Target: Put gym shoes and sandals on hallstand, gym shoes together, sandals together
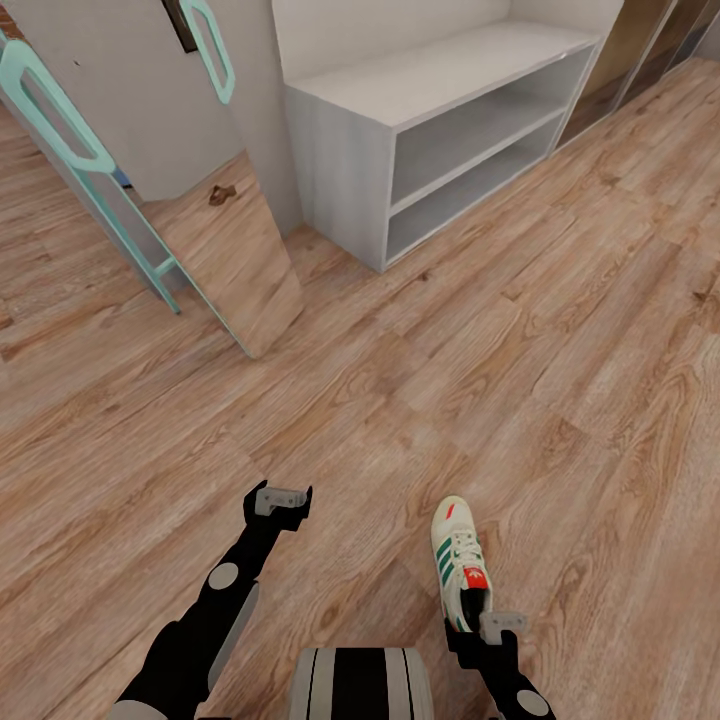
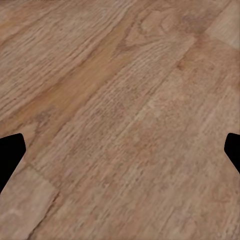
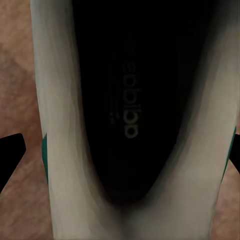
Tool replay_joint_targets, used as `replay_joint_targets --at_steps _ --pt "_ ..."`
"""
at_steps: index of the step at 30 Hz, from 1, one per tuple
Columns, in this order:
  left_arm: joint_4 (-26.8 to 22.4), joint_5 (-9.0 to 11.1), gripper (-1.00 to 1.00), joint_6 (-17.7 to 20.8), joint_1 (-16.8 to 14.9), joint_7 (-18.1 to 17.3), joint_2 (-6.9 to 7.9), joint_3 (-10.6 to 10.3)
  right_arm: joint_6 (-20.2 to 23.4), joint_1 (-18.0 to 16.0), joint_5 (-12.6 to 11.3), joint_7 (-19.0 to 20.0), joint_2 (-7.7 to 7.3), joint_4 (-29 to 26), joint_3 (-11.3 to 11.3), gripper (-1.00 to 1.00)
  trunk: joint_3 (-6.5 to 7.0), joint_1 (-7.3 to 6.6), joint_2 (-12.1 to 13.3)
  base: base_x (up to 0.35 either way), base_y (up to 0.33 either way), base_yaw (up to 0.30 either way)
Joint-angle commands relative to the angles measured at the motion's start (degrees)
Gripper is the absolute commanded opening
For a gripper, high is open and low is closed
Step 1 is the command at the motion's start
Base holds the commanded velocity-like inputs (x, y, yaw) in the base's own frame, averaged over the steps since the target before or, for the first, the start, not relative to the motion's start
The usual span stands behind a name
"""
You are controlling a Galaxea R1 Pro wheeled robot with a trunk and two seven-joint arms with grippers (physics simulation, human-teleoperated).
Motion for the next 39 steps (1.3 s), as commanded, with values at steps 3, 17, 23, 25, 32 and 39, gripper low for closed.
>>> replay_joint_targets --at_steps 3,17,23,25,32,39 --pt "0.0 0.1 1.0 -0.2 0.0 0.0 0.01 0.0 -0.2 0.0 -0.1 0.1 0.01 0.0 0.0 1.0 -0.03 -0.01 0.0 0.004 0.0 0.0" --pt "0.0 0.1 1.0 -0.2 0.0 0.0 0.01 0.0 -0.2 0.0 0.0 0.1 0.01 0.1 0.0 -1.0 -0.03 -0.01 0.0 0.0 0.0 0.0" --pt "0.0 0.1 1.0 -0.2 0.0 0.0 0.01 0.0 -0.2 0.0 0.0 0.1 0.01 0.0 0.0 -1.0 -0.03 -0.01 0.0 0.0 0.0 0.0" --pt "0.0 0.1 1.0 -0.2 0.0 0.0 0.01 0.0 -0.2 0.0 0.0 0.1 0.01 0.0 0.0 -1.0 -0.03 -0.01 0.0 0.0 0.0 0.0" --pt "0.0 0.1 1.0 -0.2 0.0 0.0 0.01 0.0 -0.2 0.0 -0.1 0.1 0.01 0.0 0.0 -1.0 -0.03 -0.01 0.0 0.0 0.0 0.0" --pt "-0.1 0.1 1.0 -0.1 0.0 0.1 0.01 0.0 -0.2 0.0 0.0 0.2 -0.05 -0.4 -0.1 -1.0 0.86 -0.11 0.0 0.0 0.0 0.0"
